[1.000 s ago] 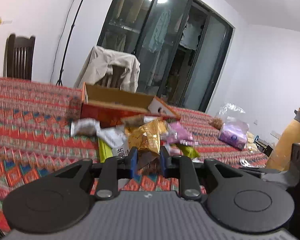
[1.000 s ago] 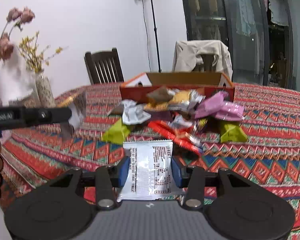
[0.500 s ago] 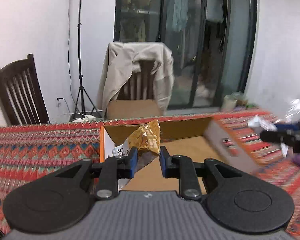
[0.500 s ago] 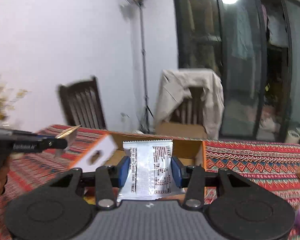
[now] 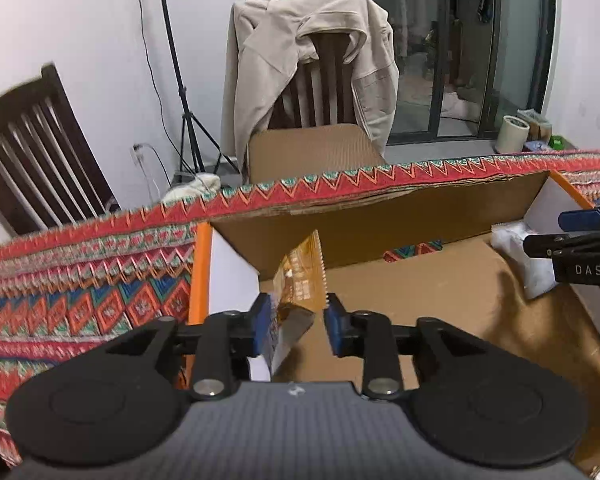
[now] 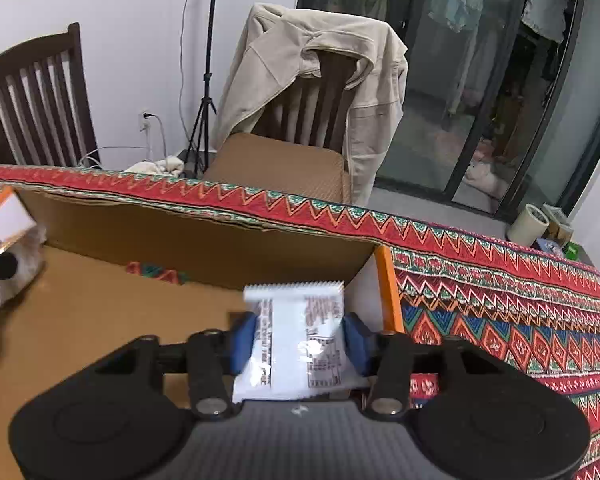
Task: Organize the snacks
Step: 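Carry both packets into the orange box and open both tools, then lift both tools out of the box and move back toward the pile, then grasp a white packet with the left tool while the right tool grasps a printed white-gold packet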
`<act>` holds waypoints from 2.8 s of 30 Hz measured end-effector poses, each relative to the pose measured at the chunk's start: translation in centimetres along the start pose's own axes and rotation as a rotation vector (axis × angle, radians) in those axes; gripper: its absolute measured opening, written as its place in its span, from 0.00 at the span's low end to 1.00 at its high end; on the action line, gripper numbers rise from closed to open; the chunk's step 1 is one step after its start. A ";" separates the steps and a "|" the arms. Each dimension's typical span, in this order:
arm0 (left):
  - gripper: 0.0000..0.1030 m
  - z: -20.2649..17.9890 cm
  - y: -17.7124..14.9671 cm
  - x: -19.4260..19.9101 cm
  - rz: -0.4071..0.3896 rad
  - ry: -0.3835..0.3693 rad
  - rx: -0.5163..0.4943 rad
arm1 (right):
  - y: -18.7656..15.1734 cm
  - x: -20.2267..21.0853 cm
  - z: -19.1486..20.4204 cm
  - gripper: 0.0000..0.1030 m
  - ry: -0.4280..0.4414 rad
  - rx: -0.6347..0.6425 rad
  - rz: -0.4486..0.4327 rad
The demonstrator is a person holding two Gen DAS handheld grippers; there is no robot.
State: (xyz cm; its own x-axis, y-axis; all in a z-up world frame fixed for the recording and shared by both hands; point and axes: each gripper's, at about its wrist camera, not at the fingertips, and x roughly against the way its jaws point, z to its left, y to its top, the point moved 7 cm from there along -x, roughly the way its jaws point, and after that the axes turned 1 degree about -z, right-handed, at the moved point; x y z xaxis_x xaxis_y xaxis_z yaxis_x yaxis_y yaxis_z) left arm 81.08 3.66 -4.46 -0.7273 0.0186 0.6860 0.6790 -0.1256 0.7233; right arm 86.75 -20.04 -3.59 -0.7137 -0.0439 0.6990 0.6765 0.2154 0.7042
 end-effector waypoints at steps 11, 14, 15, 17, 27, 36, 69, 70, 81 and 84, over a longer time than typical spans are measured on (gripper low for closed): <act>0.61 1.3 0.4 2.5 -0.061 -0.050 0.061 | -1.1 1.4 0.3 0.68 0.013 0.005 -0.044; 0.61 1.9 1.8 5.9 -0.081 -0.118 0.128 | -0.6 2.7 0.2 0.74 0.013 -0.001 -0.047; 0.62 2.2 2.3 7.4 -0.100 -0.123 0.144 | -0.2 3.5 0.0 0.74 0.015 -0.007 -0.056; 0.69 2.6 3.3 10.6 -0.132 -0.132 0.165 | 0.9 6.5 -0.5 0.76 0.037 -0.032 -0.087; 0.99 0.6 1.0 29.2 -0.257 -0.142 0.120 | 1.2 25.1 -3.6 0.90 0.082 -0.041 -0.228; 1.00 -1.0 -8.9 41.8 -0.354 -0.130 0.150 | -7.9 39.0 -5.8 1.00 0.168 -0.100 -0.358; 1.00 -4.6 -34.9 43.5 -0.333 -0.018 0.158 | -39.2 43.5 4.8 1.00 0.147 -0.061 -0.479; 1.00 -4.6 -34.8 43.1 -0.326 -0.021 0.154 | -39.2 43.2 4.7 1.00 0.144 -0.065 -0.474; 1.00 -4.5 -31.1 36.5 -0.255 -0.052 0.158 | -36.9 39.0 3.8 1.00 0.148 -0.132 -0.456; 1.00 -4.4 -29.4 34.5 -0.247 -0.057 0.156 | -35.8 37.5 3.8 0.99 0.150 -0.130 -0.444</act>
State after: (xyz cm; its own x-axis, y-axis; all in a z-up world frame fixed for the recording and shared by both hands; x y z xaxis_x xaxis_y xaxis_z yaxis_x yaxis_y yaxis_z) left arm 35.60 3.59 -2.37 -0.8685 0.0858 0.4881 0.4927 0.0440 0.8691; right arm 35.14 -25.70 -3.06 -0.9111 -0.2457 0.3309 0.3363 0.0208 0.9415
